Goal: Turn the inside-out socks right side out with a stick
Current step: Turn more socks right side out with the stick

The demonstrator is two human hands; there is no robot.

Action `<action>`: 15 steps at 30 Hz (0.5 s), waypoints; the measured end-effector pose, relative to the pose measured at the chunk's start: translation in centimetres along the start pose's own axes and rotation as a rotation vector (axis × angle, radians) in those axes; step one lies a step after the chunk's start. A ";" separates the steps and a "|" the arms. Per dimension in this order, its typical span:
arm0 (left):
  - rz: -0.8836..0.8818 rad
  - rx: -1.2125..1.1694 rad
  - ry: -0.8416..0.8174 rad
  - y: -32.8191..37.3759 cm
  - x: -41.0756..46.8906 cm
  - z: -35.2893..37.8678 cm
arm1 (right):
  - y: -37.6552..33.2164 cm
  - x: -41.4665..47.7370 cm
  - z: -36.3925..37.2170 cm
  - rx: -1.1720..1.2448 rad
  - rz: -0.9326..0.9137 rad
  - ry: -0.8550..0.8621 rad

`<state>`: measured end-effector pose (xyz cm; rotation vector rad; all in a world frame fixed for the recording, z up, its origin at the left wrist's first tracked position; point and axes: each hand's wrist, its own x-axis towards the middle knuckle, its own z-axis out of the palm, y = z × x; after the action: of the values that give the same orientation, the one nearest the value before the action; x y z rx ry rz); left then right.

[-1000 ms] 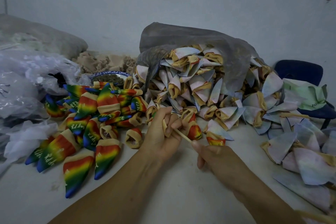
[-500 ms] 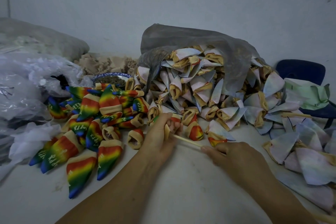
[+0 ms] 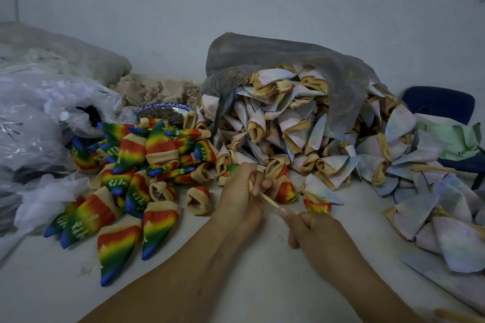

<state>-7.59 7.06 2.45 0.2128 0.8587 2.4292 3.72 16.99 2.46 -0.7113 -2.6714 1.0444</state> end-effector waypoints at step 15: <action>0.083 -0.050 0.139 0.0 0.9 -0.9 | 0.4 0.0 0.0 -0.088 -0.015 0.007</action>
<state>-8.59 7.10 1.73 0.0623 0.8631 2.5638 3.89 17.28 2.21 -0.7084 -2.7264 0.9245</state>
